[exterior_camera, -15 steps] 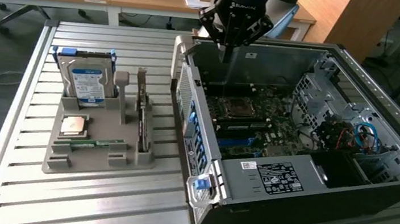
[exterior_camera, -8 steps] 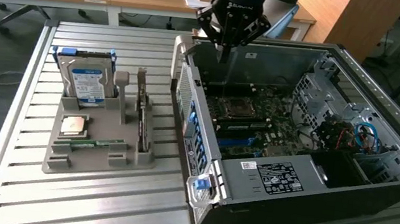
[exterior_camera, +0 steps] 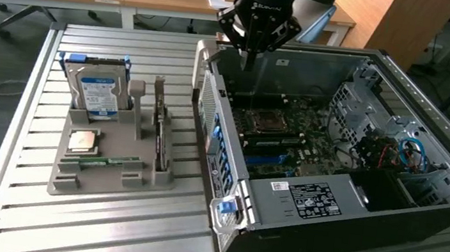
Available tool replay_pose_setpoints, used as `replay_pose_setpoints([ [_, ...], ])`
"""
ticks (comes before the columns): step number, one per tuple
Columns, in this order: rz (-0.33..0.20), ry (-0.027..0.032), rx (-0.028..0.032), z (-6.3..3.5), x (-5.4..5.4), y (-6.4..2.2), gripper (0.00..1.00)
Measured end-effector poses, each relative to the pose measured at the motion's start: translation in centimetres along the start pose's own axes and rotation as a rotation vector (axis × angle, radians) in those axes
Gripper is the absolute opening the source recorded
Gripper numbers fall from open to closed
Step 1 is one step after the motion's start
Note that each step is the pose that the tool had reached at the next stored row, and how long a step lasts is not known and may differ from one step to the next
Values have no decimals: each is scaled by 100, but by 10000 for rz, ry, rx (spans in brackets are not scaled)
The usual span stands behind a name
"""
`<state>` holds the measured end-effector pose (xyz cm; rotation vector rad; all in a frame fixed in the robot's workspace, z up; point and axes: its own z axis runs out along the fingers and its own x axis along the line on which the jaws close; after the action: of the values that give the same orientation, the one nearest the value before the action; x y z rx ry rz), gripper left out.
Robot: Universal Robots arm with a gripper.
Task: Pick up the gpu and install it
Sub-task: 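Reach for the gpu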
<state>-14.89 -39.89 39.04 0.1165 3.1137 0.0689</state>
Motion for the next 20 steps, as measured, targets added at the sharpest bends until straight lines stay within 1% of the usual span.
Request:
replay_pose_setpoints([
  [10, 1, 0, 1, 0, 103, -8, 11],
  [20, 0, 0, 0, -3, 263, -20, 11],
])
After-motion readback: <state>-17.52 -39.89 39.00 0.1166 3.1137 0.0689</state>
